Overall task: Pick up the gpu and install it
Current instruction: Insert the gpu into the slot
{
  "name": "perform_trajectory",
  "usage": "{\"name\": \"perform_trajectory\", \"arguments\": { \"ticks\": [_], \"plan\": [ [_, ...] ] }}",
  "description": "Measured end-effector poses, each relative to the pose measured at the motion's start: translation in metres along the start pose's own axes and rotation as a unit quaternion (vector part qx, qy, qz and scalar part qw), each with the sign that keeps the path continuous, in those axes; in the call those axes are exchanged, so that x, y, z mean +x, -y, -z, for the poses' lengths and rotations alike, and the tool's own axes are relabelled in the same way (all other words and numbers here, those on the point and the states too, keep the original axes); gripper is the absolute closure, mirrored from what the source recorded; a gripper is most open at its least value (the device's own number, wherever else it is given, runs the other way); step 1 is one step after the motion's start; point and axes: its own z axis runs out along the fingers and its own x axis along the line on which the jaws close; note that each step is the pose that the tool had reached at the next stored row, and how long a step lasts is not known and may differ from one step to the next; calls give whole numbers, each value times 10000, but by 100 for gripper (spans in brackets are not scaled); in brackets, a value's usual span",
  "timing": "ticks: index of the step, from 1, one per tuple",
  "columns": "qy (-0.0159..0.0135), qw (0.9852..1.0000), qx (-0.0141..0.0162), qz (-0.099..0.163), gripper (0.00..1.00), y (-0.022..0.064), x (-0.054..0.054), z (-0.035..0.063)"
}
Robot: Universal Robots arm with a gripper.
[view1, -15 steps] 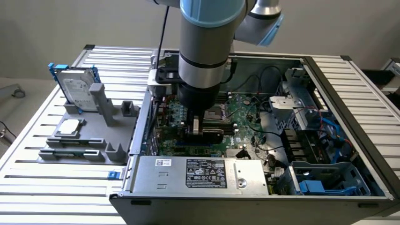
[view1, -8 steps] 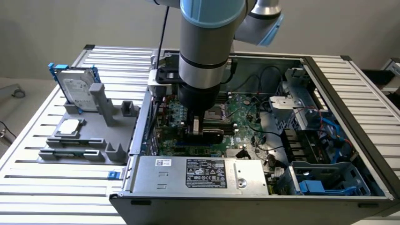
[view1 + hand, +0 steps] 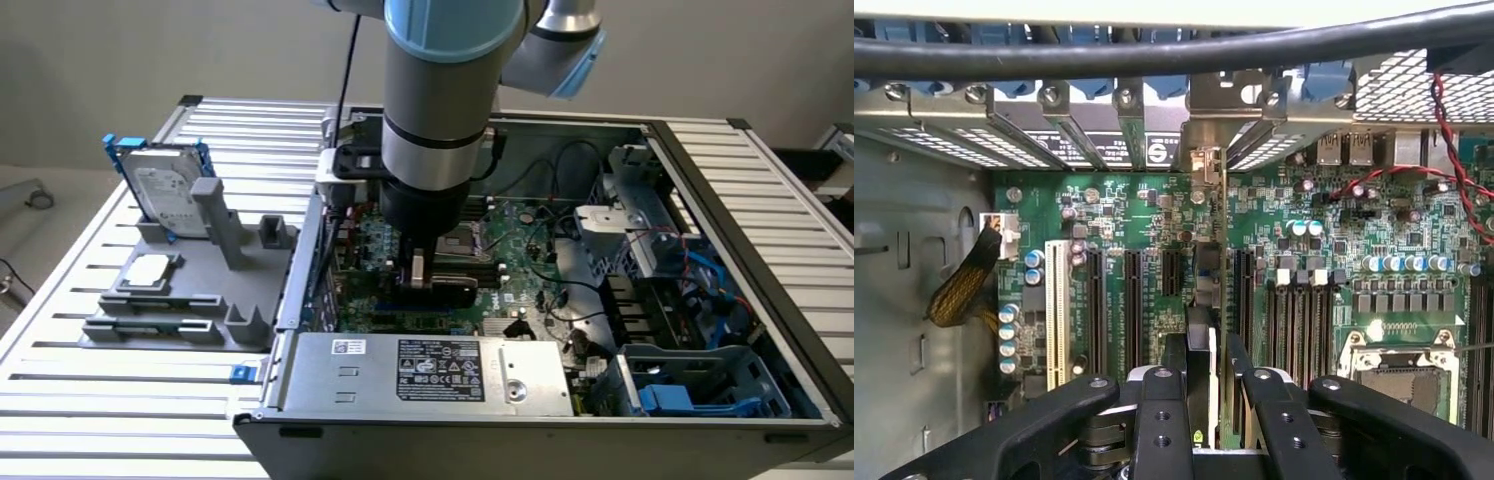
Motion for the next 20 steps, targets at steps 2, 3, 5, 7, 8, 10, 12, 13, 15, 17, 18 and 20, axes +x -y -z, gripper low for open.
{"name": "perform_trajectory", "arguments": {
  "ticks": [2,3,5,7,8,10,12,13,15,17,18,20],
  "plan": [
    [1,10000,0,-14,74,0,0,-3],
    [1,10000,-1,-18,74,0,0,-5],
    [1,10000,-5,-24,74,-1,1,-8],
    [2,10000,-13,-32,74,-2,1,-12],
    [2,10000,-15,-35,74,-3,1,-14],
    [2,10000,-18,-38,74,-3,1,-16],
    [2,10000,-18,-39,74,-3,1,-17],
    [2,10000,-18,-39,74,-3,1,-18],
    [2,10000,-18,-39,74,-3,1,-19],
    [2,10000,-19,-39,74,-2,1,-19],
    [2,10000,-19,-39,74,-2,1,-19],
    [2,10000,-20,-39,74,-2,1,-19]
  ]
}}
